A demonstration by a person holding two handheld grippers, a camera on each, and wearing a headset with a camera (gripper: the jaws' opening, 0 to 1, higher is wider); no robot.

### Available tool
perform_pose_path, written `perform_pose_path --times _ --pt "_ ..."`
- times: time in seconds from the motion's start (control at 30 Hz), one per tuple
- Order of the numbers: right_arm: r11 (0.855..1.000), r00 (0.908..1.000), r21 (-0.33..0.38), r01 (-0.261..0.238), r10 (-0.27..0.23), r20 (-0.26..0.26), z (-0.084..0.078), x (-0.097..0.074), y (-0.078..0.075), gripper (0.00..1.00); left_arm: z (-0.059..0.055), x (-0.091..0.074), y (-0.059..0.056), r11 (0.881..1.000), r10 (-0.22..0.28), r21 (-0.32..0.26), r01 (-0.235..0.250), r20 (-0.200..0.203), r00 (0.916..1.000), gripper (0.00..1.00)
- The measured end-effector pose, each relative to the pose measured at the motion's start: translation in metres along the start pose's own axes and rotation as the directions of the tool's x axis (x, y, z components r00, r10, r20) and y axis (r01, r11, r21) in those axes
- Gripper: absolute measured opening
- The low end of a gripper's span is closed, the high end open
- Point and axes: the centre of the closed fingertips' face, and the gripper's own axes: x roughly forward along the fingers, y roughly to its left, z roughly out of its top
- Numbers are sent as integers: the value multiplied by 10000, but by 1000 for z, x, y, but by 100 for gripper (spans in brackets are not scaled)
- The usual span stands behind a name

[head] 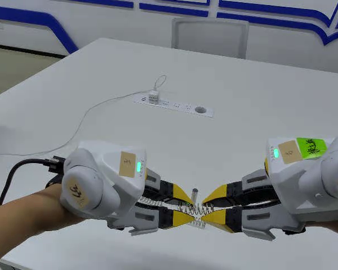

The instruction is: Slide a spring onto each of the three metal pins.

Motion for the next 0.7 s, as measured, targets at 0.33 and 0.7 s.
perform_pose_path --times 0.33,0.7 --pt "9997 9982 192 -139 127 586 13 0 5 11 -2 0 -1 9999 132 57 -131 -120 9998 10" --pt "9980 9851 562 -291 191 1709 39 0 6 11 5 1 -1 9989 187 -433 -175 258 9995 10"
